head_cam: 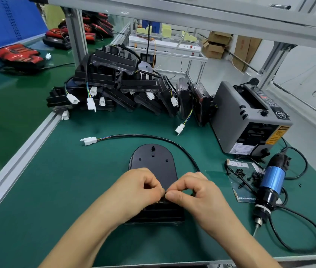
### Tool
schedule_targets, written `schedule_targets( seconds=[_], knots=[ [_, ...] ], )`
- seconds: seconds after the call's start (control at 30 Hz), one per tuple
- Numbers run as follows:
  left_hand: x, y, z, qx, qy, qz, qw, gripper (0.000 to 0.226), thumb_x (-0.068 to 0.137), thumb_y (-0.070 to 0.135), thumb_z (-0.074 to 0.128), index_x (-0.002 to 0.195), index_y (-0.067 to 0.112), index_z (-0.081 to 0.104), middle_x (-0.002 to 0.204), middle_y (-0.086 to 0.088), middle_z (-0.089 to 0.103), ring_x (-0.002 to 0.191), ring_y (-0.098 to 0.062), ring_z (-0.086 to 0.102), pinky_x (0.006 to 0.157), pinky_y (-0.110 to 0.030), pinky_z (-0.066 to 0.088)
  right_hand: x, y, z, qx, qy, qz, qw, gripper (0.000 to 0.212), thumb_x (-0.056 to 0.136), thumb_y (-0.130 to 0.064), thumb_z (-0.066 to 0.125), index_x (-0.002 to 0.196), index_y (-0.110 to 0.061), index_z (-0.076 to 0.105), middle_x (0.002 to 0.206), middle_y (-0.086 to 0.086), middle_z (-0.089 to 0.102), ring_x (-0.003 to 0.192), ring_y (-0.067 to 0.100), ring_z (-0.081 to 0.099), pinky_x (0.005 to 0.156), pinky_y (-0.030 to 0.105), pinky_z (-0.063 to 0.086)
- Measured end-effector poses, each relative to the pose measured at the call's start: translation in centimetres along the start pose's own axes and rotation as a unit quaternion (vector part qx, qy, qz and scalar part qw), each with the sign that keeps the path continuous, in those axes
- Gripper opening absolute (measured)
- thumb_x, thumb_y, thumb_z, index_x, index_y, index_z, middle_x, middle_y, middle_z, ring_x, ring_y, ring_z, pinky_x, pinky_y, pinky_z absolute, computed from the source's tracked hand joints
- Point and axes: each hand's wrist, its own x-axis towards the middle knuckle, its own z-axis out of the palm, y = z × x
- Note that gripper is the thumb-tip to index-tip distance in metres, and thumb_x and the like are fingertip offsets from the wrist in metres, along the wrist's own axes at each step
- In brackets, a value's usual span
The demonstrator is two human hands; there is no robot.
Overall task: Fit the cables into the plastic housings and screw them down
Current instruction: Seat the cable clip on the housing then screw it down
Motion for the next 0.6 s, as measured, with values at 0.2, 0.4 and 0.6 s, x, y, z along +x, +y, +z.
schedule_targets(
  seconds=[0.2, 0.4, 0.6],
  knots=[
    [-0.1, -0.5, 0.2, 0.021, 0.007, 0.022, 1.0, 0.014, 0.081, 0.027, 0.061, 0.068, 0.022, 0.063, 0.085, 0.01, 0.058, 0.083, -0.004, 0.056, 0.079, -0.024, 0.046, 0.7, -0.7, -0.3, -0.028, -0.03, 0.027, 0.999, 0.025, 0.073, -0.029, 0.079, 0.058, -0.04, 0.062, 0.076, -0.013, 0.064, 0.088, -0.001, 0.051, 0.074, 0.01, 0.034],
    [-0.2, -0.6, 0.4, 0.056, 0.021, 0.047, 0.997, 0.014, 0.083, 0.028, 0.056, 0.069, 0.027, 0.055, 0.085, 0.013, 0.055, 0.094, 0.0, 0.046, 0.08, -0.021, 0.04, 1.5, -1.7, -0.9, -0.01, -0.085, 0.073, 0.994, 0.018, 0.073, -0.028, 0.079, 0.062, -0.027, 0.064, 0.066, -0.011, 0.065, 0.056, -0.005, 0.051, 0.056, 0.009, 0.038],
    [-0.3, -0.5, 0.6, 0.089, 0.04, 0.062, 0.993, 0.011, 0.078, 0.037, 0.051, 0.069, 0.031, 0.053, 0.086, 0.014, 0.055, 0.094, 0.003, 0.042, 0.077, -0.016, 0.036, 1.5, -1.7, -1.1, -0.001, -0.105, 0.084, 0.991, 0.015, 0.075, -0.028, 0.078, 0.067, -0.022, 0.067, 0.065, -0.008, 0.061, 0.046, -0.003, 0.042, 0.05, 0.01, 0.034]
  ],
)
